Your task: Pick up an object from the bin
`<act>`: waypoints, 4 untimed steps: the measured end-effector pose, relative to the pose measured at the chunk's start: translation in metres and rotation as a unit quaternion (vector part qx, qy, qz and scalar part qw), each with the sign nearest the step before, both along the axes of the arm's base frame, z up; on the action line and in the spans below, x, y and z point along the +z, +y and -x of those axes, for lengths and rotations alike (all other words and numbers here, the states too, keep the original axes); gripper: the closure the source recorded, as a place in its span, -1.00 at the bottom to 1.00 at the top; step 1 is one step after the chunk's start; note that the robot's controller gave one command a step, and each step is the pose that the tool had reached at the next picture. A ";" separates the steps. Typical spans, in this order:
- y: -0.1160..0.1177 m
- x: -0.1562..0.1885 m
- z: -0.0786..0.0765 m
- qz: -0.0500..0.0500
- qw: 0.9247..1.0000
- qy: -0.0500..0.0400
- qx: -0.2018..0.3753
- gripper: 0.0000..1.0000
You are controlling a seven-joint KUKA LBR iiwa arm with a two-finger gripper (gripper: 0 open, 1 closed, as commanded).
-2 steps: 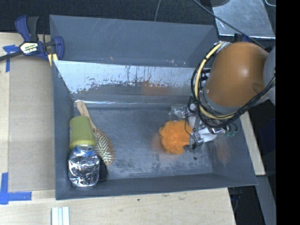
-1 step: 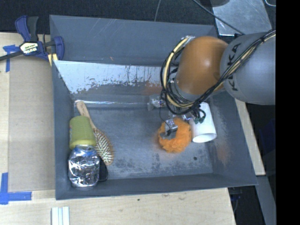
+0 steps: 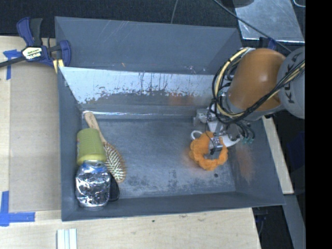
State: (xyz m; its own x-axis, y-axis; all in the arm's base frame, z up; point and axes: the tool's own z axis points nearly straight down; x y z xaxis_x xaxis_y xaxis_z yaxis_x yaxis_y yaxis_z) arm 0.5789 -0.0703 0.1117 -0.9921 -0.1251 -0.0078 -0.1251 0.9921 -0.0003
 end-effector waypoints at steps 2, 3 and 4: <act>-0.015 -0.019 0.009 0.000 0.989 0.002 0.148 -1.00; -0.023 -0.046 -0.034 -0.005 0.991 0.013 0.133 -1.00; -0.020 -0.042 -0.035 -0.006 0.991 0.011 0.136 1.00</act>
Offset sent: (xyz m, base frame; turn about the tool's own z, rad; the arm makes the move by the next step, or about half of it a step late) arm -0.0335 0.0400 -0.0022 -0.3818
